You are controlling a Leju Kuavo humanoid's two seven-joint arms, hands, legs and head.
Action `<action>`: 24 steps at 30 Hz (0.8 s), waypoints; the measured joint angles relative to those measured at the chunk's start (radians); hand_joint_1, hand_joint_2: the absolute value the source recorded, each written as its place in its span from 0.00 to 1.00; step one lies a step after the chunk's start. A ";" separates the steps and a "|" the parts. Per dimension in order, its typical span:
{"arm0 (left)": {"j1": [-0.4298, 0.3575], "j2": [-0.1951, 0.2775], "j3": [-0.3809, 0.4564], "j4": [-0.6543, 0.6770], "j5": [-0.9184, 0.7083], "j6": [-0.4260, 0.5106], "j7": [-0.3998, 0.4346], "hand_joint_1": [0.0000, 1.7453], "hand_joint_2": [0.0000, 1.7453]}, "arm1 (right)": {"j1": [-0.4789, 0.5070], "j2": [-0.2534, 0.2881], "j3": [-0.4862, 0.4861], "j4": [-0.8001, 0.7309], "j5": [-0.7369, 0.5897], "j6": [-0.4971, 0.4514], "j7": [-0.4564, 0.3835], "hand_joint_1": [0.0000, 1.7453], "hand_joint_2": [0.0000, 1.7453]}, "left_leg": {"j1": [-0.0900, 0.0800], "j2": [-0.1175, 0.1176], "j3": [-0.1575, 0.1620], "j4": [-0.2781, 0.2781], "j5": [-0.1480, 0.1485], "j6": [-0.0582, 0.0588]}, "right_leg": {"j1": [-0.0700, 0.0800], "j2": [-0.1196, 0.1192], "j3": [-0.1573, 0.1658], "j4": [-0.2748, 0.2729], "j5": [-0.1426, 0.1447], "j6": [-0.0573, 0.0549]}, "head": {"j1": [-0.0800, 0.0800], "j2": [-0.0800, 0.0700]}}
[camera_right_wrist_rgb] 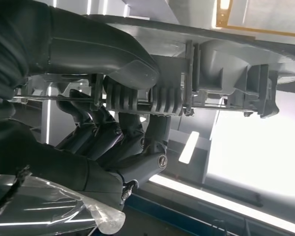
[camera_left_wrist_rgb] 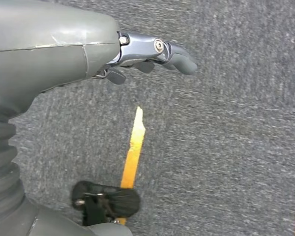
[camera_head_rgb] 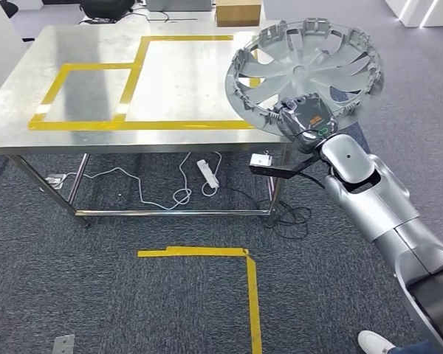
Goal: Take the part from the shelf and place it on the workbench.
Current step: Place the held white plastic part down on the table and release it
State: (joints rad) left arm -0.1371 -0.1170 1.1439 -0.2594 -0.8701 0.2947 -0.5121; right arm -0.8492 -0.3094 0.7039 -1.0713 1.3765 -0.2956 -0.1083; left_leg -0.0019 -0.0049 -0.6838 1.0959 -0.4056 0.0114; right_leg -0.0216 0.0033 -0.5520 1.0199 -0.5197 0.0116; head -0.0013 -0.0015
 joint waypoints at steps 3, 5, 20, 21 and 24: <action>0.000 0.002 0.000 0.000 0.002 0.002 0.000 0.00 1.00 | 0.001 0.000 -0.002 0.002 0.000 -0.003 0.000 1.00 1.00 | -0.008 0.002 0.025 -0.056 -0.015 0.020 | 0.001 0.000 0.002 -0.003 -0.002 0.016 | 0.002 0.000; 0.002 0.003 0.000 0.000 0.002 0.003 0.000 0.00 1.00 | 0.004 0.000 -0.007 0.002 -0.001 -0.003 0.000 1.00 1.00 | -0.003 0.003 0.045 -0.079 -0.026 0.027 | 0.001 -0.002 -0.003 0.010 -0.013 0.024 | 0.004 0.000; 0.010 -0.002 0.000 0.000 0.003 0.003 0.000 0.00 1.00 | 0.044 0.000 -0.010 0.010 -0.004 -0.008 -0.006 1.00 1.00 | -0.002 -0.008 0.123 -0.068 -0.100 -0.001 | 0.006 -0.005 -0.096 -0.008 0.086 0.005 | 0.011 0.000; 0.009 -0.003 0.000 0.000 0.003 0.004 0.000 0.00 1.00 | 0.044 0.000 -0.011 0.010 -0.005 -0.008 -0.006 1.00 1.00 | -0.001 -0.006 0.107 -0.037 -0.106 -0.007 | 0.003 -0.005 -0.089 -0.011 0.083 0.001 | 0.010 0.000; 0.009 -0.003 -0.001 0.000 0.003 0.004 0.000 0.00 1.00 | 0.054 0.000 -0.011 0.013 -0.007 -0.008 -0.006 1.00 1.00 | 0.006 -0.002 0.014 0.137 -0.172 -0.027 | 0.000 -0.005 -0.066 -0.014 0.067 -0.009 | 0.008 0.000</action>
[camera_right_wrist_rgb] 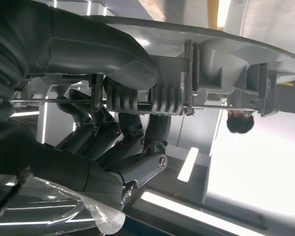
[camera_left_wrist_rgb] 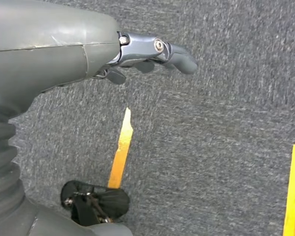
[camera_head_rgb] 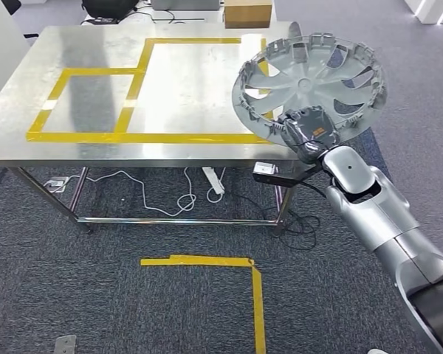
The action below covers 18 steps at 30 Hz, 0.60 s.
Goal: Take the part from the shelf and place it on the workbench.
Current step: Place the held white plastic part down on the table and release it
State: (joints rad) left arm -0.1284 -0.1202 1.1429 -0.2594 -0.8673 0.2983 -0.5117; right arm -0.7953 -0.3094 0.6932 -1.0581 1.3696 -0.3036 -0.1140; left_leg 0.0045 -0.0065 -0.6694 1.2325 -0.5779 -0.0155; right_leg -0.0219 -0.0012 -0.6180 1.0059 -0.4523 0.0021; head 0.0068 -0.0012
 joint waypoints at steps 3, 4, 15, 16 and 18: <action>0.002 0.000 0.000 0.000 0.000 0.000 0.000 0.00 1.00 | 0.015 0.000 0.003 0.005 0.000 0.000 -0.002 1.00 1.00 | 0.003 0.001 -0.051 0.048 0.003 -0.002 | 0.000 0.002 0.028 0.000 -0.021 -0.001 | 0.000 0.000; 0.002 0.001 0.000 0.000 0.000 0.000 0.000 0.00 1.00 | 0.016 0.001 0.003 0.006 -0.001 0.000 -0.003 1.00 1.00 | 0.003 0.001 -0.040 -0.005 0.050 0.002 | 0.000 0.003 0.038 0.000 -0.027 0.000 | 0.000 0.000; -0.001 0.001 0.000 0.000 0.001 -0.002 0.002 0.00 1.00 | 0.020 0.006 0.004 0.010 -0.002 -0.004 -0.004 1.00 1.00 | -0.002 0.001 0.049 -0.239 0.150 0.056 | 0.002 0.002 -0.043 0.185 -0.148 0.041 | 0.006 0.000; 0.000 0.001 0.000 0.000 0.001 -0.002 0.002 0.00 1.00 | 0.024 0.006 0.004 0.012 -0.002 -0.004 -0.004 1.00 1.00 | -0.003 0.000 0.053 -0.239 0.146 0.059 | 0.002 0.003 -0.080 0.250 -0.166 0.043 | 0.006 0.000; 0.005 0.000 0.000 0.000 0.001 -0.003 0.002 0.00 1.00 | 0.031 0.006 0.005 0.017 -0.002 -0.004 -0.004 1.00 1.00 | -0.003 -0.004 0.066 -0.238 0.135 0.058 | 0.002 0.002 -0.114 0.281 -0.137 0.045 | 0.006 0.000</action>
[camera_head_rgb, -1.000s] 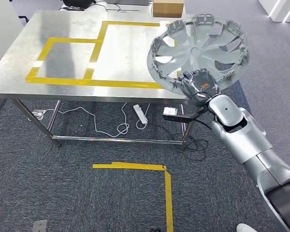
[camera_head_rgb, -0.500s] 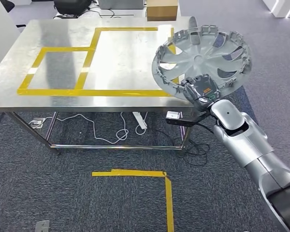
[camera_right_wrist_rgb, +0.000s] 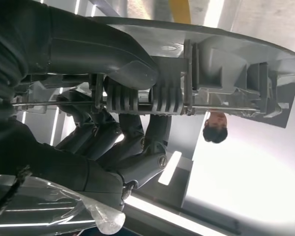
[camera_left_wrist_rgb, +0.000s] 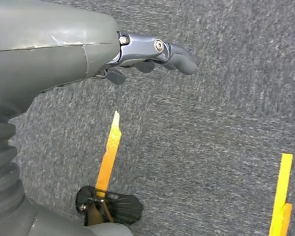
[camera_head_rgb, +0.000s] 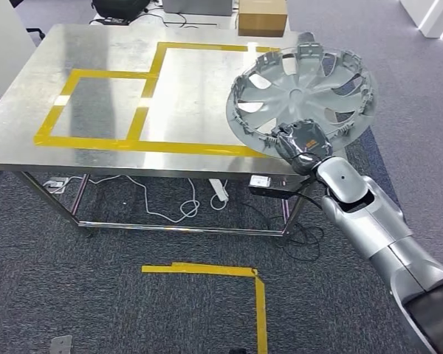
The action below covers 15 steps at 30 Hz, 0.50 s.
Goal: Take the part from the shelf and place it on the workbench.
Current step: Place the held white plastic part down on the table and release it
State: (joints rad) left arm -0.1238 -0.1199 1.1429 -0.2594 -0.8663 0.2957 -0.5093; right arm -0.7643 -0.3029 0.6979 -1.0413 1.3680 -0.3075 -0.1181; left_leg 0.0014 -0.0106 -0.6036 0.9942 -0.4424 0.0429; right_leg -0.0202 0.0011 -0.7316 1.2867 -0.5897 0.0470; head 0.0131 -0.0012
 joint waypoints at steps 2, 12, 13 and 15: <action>0.002 -0.001 0.000 0.000 0.000 0.000 0.000 0.00 1.00 | 0.000 0.000 -0.001 0.003 -0.002 -0.001 0.000 1.00 1.00 | 0.000 -0.003 0.017 0.002 -0.014 -0.006 | -0.001 -0.002 0.032 -0.115 0.097 0.000 | 0.000 0.000; -0.009 -0.001 -0.008 0.000 -0.007 0.000 0.007 0.00 1.00 | -0.004 0.038 -0.004 0.036 -0.012 -0.019 -0.003 1.00 1.00 | 0.001 0.003 -0.057 0.190 -0.125 -0.052 | -0.006 0.000 0.127 -0.277 0.115 -0.046 | -0.008 0.000; -0.010 -0.001 -0.008 0.000 -0.007 0.000 0.008 0.00 1.00 | -0.002 0.044 -0.003 0.044 -0.011 -0.019 -0.005 1.00 1.00 | 0.003 0.004 -0.091 0.259 -0.147 -0.055 | -0.005 0.001 0.132 -0.277 0.111 -0.048 | -0.008 0.000; -0.010 -0.002 -0.011 0.000 -0.009 -0.001 0.009 0.00 1.00 | -0.001 0.056 -0.001 0.061 -0.012 -0.021 -0.009 1.00 1.00 | 0.005 0.005 -0.129 0.313 -0.134 -0.055 | -0.005 0.003 0.145 -0.277 0.101 -0.048 | -0.008 0.000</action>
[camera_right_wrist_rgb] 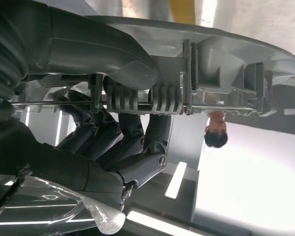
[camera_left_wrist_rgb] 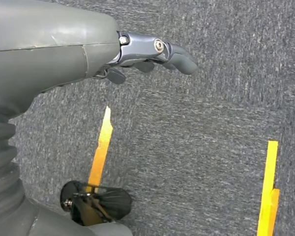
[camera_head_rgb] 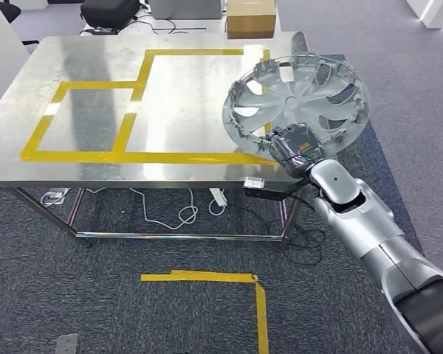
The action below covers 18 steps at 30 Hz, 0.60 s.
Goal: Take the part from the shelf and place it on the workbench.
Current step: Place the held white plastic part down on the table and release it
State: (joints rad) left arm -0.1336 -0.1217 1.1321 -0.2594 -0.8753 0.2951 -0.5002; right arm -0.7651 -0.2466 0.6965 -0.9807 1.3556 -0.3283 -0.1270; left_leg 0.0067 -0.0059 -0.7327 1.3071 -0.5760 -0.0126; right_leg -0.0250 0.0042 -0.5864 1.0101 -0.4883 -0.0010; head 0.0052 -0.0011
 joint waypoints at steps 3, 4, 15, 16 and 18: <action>-0.001 0.001 -0.007 0.000 -0.003 0.000 0.002 0.00 1.00 | -0.004 0.021 -0.001 0.027 -0.005 -0.010 -0.005 1.00 1.00 | -0.003 0.000 0.049 -0.164 0.132 0.015 | 0.002 0.003 0.026 -0.002 -0.018 0.006 | 0.000 0.000; -0.001 0.001 -0.009 0.000 -0.004 0.000 0.002 0.00 1.00 | -0.005 0.029 -0.001 0.039 -0.006 -0.019 -0.006 1.00 1.00 | -0.006 0.000 0.068 -0.216 0.159 0.021 | 0.002 0.003 0.031 -0.003 -0.021 0.010 | 0.001 0.000; -0.008 -0.007 -0.033 0.000 -0.016 -0.001 0.018 0.00 1.00 | 0.007 0.104 -0.003 0.189 -0.008 -0.087 -0.018 1.00 1.00 | -0.002 -0.004 0.138 -0.306 0.117 0.056 | 0.008 0.000 -0.136 0.276 -0.121 0.042 | 0.012 0.000; -0.006 -0.008 -0.035 0.000 -0.016 -0.001 0.019 0.00 1.00 | 0.010 0.110 -0.002 0.200 -0.008 -0.088 -0.018 1.00 1.00 | -0.003 -0.007 0.146 -0.306 0.110 0.054 | 0.008 0.000 -0.142 0.263 -0.089 0.041 | 0.012 0.000; -0.007 -0.009 -0.040 0.000 -0.018 -0.002 0.020 0.00 1.00 | 0.011 0.127 -0.001 0.218 -0.004 -0.087 -0.018 1.00 1.00 | -0.003 -0.010 0.166 -0.304 0.094 0.049 | 0.009 -0.001 -0.111 0.150 0.010 0.037 | 0.012 0.000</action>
State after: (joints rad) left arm -0.1402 -0.1303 1.0920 -0.2594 -0.8928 0.2929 -0.4800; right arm -0.7541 -0.1196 0.6951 -0.7629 1.3519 -0.4154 -0.1453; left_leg 0.0035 -0.0155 -0.5671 1.0030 -0.4815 0.0361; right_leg -0.0164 0.0029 -0.6973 1.1596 -0.4779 0.0356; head 0.0174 -0.0015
